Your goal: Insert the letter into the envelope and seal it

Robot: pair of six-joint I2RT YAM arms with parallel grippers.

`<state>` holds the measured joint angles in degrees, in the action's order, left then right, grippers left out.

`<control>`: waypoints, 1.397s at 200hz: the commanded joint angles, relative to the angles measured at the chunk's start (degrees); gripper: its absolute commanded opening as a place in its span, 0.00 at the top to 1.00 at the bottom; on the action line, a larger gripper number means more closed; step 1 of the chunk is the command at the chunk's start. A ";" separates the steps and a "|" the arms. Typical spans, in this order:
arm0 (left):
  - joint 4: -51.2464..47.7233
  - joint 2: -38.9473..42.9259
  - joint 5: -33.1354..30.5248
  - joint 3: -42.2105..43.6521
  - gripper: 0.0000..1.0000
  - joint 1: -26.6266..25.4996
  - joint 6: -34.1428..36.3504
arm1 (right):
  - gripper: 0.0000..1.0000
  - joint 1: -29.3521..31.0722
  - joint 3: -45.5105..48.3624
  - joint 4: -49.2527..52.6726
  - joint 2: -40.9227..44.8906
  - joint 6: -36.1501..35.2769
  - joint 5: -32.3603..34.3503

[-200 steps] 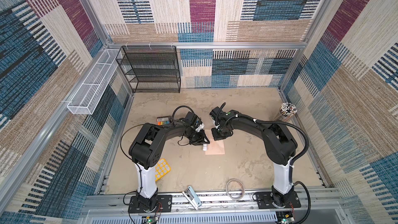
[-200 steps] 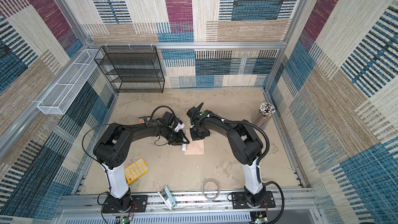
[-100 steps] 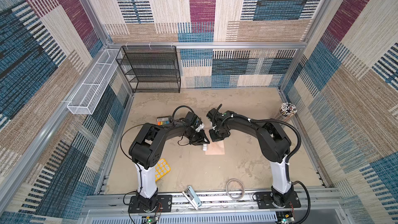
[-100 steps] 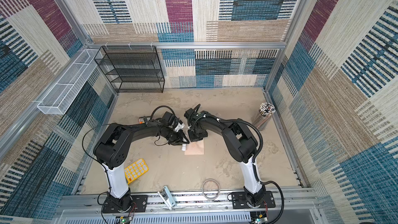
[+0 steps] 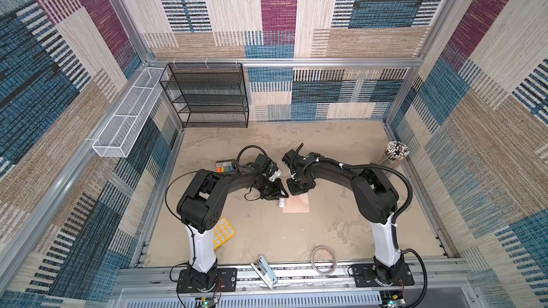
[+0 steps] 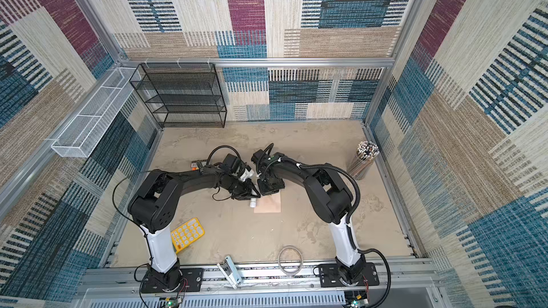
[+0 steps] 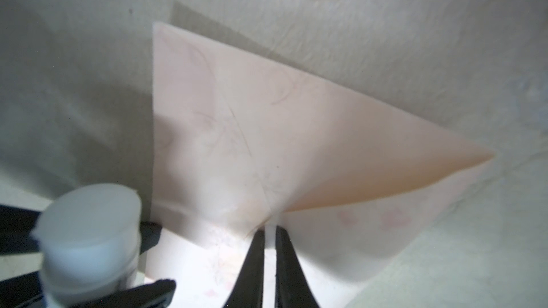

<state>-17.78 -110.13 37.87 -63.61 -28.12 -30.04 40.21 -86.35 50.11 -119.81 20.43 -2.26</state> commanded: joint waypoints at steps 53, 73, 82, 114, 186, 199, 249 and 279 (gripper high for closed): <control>-1.14 0.52 -1.22 0.52 1.00 0.26 1.13 | 0.81 0.31 0.74 1.17 -1.94 -0.10 1.05; -1.13 0.61 -1.30 0.62 1.00 0.30 1.12 | 0.80 0.31 0.39 1.46 -1.59 -0.18 1.17; -1.17 0.61 -1.31 0.72 1.00 0.39 1.06 | 0.79 0.29 0.02 1.81 -1.12 -0.13 1.53; -1.62 0.48 -1.66 0.74 1.00 0.35 1.30 | 0.77 0.27 -4.35 5.27 1.79 -0.08 3.29; -1.58 1.04 -1.76 0.99 1.00 0.37 1.26 | 0.78 0.27 -7.41 10.66 6.52 -0.57 5.12; -1.81 1.11 -1.77 0.88 1.00 0.35 1.29 | 0.86 0.31 -6.79 10.07 6.10 -0.73 4.75; -2.09 1.25 -1.58 0.69 1.00 0.35 1.39 | 0.99 0.31 -5.62 7.54 3.45 -0.92 2.29; -2.06 1.16 -1.52 0.60 1.00 0.35 1.40 | 0.99 0.57 -4.08 6.84 2.50 -0.93 1.42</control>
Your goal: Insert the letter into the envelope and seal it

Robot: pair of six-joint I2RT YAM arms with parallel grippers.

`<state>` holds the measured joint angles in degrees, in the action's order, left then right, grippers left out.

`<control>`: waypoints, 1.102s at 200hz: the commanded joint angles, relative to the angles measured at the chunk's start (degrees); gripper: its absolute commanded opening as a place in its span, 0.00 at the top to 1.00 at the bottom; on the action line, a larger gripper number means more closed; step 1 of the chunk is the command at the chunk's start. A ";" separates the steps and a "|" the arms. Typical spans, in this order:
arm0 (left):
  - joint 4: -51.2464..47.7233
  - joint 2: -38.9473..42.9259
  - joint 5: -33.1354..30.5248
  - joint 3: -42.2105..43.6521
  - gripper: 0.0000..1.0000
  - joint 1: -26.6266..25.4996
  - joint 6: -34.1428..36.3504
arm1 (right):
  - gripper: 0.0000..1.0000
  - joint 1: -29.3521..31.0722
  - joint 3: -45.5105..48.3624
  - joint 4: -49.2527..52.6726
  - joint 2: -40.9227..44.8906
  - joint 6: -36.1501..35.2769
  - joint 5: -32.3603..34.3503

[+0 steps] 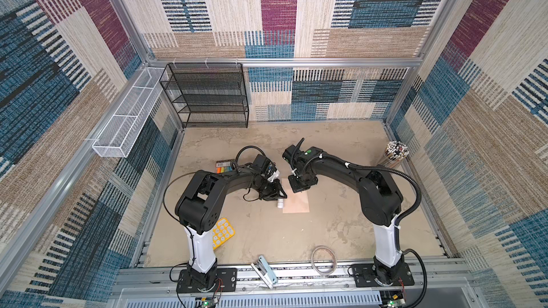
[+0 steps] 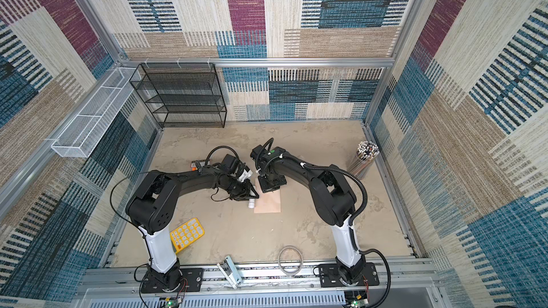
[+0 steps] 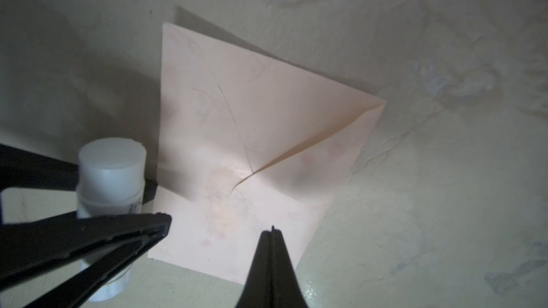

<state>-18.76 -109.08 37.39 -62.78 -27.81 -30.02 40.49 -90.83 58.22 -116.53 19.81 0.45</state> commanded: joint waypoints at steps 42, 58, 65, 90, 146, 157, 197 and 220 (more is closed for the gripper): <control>-1.06 0.01 -0.91 -0.50 1.00 0.04 1.37 | 1.00 0.65 1.06 -2.13 -2.14 -0.64 -2.91; -0.85 0.00 -0.75 -0.50 1.00 0.04 1.28 | 1.00 0.88 1.33 -2.57 -2.53 -0.66 -3.48; -0.83 -0.10 -0.74 -0.50 1.00 0.06 1.28 | 1.00 0.90 1.48 -2.70 -2.71 -0.68 -3.47; -0.56 -0.11 -0.68 -0.33 1.00 0.06 1.26 | 1.00 0.94 2.78 -3.74 -3.98 -0.89 -3.96; -0.40 0.17 -0.74 0.20 1.00 0.05 1.13 | 0.94 1.02 3.81 -4.84 -4.93 -0.50 -3.55; -0.13 0.18 -0.65 0.34 1.00 0.05 0.98 | 0.93 1.03 3.84 -4.87 -5.02 -0.37 -3.62; -0.12 0.35 -0.70 0.41 1.00 0.04 0.93 | 0.89 1.37 3.60 -5.29 -5.42 0.03 -3.98; -0.18 0.40 -0.67 0.47 1.00 0.06 1.02 | 0.88 1.61 3.21 -5.22 -5.79 0.10 -4.23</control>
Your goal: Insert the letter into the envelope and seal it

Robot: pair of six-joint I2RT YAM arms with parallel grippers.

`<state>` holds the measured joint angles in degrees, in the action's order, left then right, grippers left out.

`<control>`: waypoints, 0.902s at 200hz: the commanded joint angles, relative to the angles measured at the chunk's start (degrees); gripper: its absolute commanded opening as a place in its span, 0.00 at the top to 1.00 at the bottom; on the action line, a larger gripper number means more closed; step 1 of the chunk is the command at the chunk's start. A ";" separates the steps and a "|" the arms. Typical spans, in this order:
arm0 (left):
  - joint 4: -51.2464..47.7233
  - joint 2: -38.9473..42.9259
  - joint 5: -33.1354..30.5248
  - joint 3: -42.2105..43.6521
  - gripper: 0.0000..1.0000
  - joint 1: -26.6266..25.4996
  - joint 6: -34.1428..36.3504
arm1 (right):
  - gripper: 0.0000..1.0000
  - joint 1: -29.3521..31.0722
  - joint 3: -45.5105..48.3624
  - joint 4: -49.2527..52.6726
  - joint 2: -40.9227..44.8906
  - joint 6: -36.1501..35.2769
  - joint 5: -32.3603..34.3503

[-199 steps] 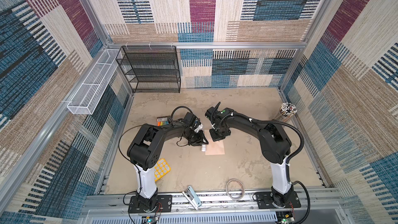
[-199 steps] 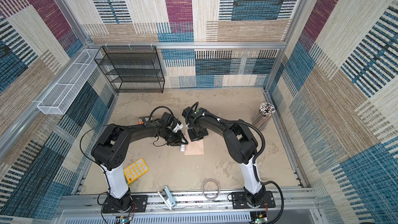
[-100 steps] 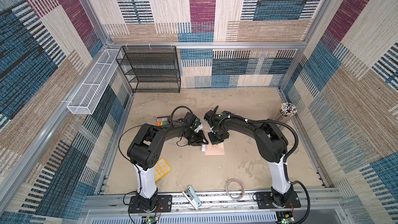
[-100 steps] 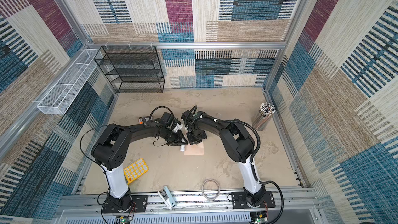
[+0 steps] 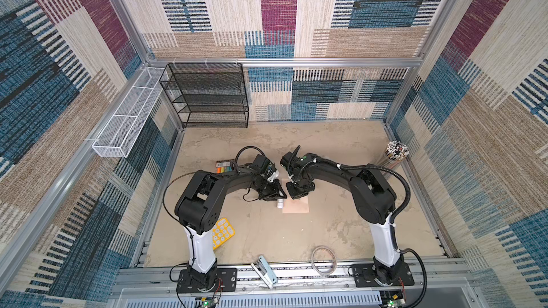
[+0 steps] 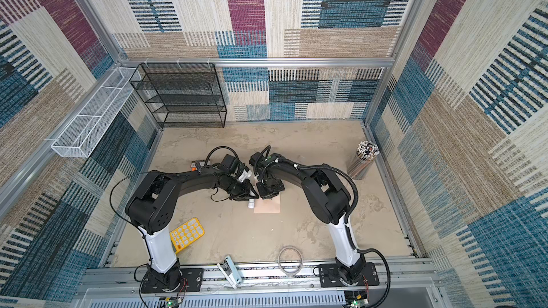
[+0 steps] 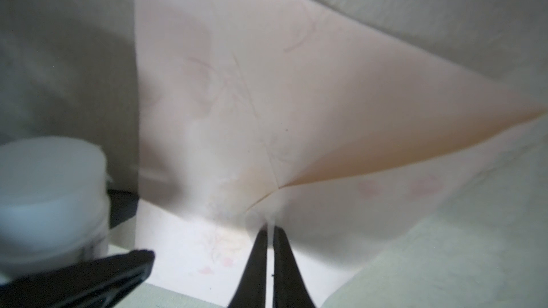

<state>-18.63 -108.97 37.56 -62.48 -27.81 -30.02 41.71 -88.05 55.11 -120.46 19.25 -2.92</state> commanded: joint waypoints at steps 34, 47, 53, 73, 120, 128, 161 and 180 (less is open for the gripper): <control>-0.22 0.51 -0.86 0.25 1.00 0.06 1.04 | 0.84 0.65 0.08 -2.05 -2.13 0.19 -1.65; -0.13 0.60 -0.88 0.43 1.00 0.02 1.02 | 0.82 0.74 0.07 -1.93 -2.06 0.20 -1.57; -0.04 0.62 -0.91 0.51 1.00 0.08 1.04 | 0.82 0.75 0.15 -1.81 -1.96 0.25 -1.45; 0.04 0.59 -0.85 0.59 1.00 0.04 1.09 | 0.81 0.74 -0.14 -1.44 -1.71 0.18 -1.27; -0.57 0.60 -0.87 0.43 1.00 0.04 1.41 | 0.76 0.81 -6.15 4.33 1.60 0.36 2.71; -0.64 0.55 -0.82 0.23 1.00 0.04 1.37 | 0.75 0.76 -7.44 6.04 2.03 0.23 3.81; -0.82 0.80 -0.91 0.16 1.00 0.00 1.60 | 0.72 0.75 -10.27 9.70 3.91 0.27 6.54; -1.09 0.85 -0.91 0.14 1.00 0.01 1.55 | 0.74 0.77 -10.08 9.84 4.01 -0.05 7.05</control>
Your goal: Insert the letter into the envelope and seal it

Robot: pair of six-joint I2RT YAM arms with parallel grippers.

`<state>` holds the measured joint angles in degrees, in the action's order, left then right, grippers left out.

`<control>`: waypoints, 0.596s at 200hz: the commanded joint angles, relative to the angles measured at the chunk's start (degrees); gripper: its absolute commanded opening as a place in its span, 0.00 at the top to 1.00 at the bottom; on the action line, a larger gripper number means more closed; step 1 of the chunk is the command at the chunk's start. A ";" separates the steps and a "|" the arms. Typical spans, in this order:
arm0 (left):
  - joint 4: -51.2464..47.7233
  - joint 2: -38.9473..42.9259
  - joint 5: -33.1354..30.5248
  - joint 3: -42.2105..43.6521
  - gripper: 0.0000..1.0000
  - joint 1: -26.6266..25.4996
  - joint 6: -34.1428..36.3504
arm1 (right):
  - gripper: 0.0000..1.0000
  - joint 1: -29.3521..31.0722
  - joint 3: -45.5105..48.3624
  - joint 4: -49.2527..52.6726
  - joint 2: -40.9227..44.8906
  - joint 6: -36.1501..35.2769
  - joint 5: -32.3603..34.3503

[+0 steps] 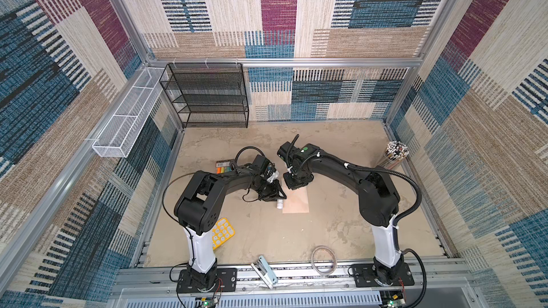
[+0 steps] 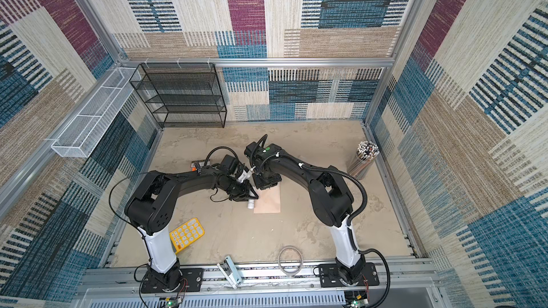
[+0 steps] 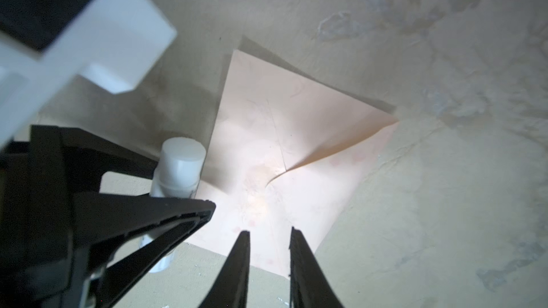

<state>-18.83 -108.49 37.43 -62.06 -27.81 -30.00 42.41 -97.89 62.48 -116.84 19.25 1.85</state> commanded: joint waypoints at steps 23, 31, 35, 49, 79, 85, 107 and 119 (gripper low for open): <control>-0.90 0.32 -0.77 -0.42 1.00 -0.01 1.52 | 0.86 0.10 0.20 1.66 -1.04 -0.43 1.50; -0.88 0.38 -0.70 -0.40 1.00 0.04 1.61 | 0.90 0.05 0.32 1.16 -1.53 -0.43 1.39; -1.01 0.43 -0.70 -0.35 1.00 0.06 1.68 | 0.92 0.03 0.42 0.95 -1.82 -0.44 1.31; -1.08 0.45 -0.77 -0.45 1.00 0.04 1.77 | 0.95 0.07 0.74 0.18 -2.89 -0.44 0.99; -0.98 0.29 -0.74 -0.40 1.00 -0.04 1.78 | 0.95 0.01 1.38 -1.56 -4.56 -0.44 0.66; -0.92 0.24 -0.71 -0.37 1.00 -0.05 1.74 | 0.95 0.04 1.43 -1.81 -5.00 -0.44 1.00; -0.85 0.21 -0.60 -0.33 1.00 -0.05 1.62 | 0.95 -0.03 2.29 -3.32 -6.10 -0.44 0.79; -0.84 0.16 -0.62 -0.29 1.00 -0.05 1.75 | 0.95 0.02 2.89 -4.23 -6.75 -0.29 0.67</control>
<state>-19.11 -108.38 37.17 -62.11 -27.88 -29.82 42.37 -95.81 60.86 -122.61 18.81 2.57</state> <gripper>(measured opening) 0.275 0.050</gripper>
